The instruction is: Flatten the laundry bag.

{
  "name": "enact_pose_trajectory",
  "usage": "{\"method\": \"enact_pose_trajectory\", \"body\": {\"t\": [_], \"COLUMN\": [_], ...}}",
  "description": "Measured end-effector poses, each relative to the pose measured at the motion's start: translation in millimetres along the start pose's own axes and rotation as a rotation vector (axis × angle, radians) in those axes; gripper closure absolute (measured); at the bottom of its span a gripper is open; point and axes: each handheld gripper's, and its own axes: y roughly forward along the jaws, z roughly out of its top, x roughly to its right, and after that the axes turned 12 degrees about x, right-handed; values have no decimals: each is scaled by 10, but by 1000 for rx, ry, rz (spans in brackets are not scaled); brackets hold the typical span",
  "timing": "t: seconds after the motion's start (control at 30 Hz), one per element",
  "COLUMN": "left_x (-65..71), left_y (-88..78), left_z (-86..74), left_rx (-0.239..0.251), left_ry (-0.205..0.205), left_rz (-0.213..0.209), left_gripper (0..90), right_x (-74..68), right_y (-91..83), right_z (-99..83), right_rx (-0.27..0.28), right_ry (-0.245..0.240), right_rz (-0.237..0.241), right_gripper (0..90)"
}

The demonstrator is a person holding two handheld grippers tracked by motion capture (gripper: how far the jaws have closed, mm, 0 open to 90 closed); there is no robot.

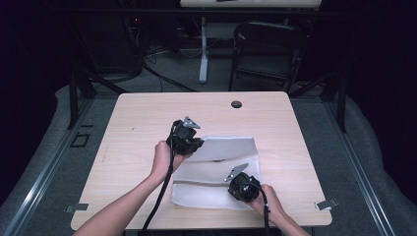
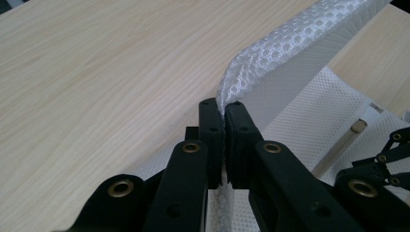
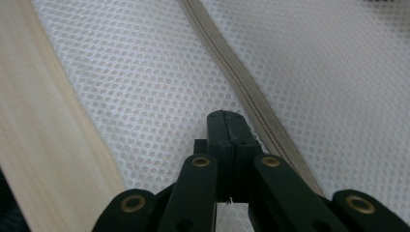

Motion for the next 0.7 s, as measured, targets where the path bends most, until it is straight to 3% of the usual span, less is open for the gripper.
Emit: {"method": "enact_pose_trajectory", "body": {"t": [0.37, 0.43, 0.7], "left_x": [-13, -29, -107], "left_y": [-106, -110, -42], "left_z": [112, 141, 228], "left_rx": [4, 8, 14], "left_ry": [18, 17, 5], "left_rz": [21, 25, 51], "left_gripper": [873, 873, 873], "right_x": [-66, -76, -79], "right_y": [-70, -78, -122], "right_z": [-46, -74, -105], "right_rx": [-43, -31, -54], "right_ry": [-29, -12, -26], "right_rz": [98, 120, 149], "right_gripper": [900, 900, 900]}}
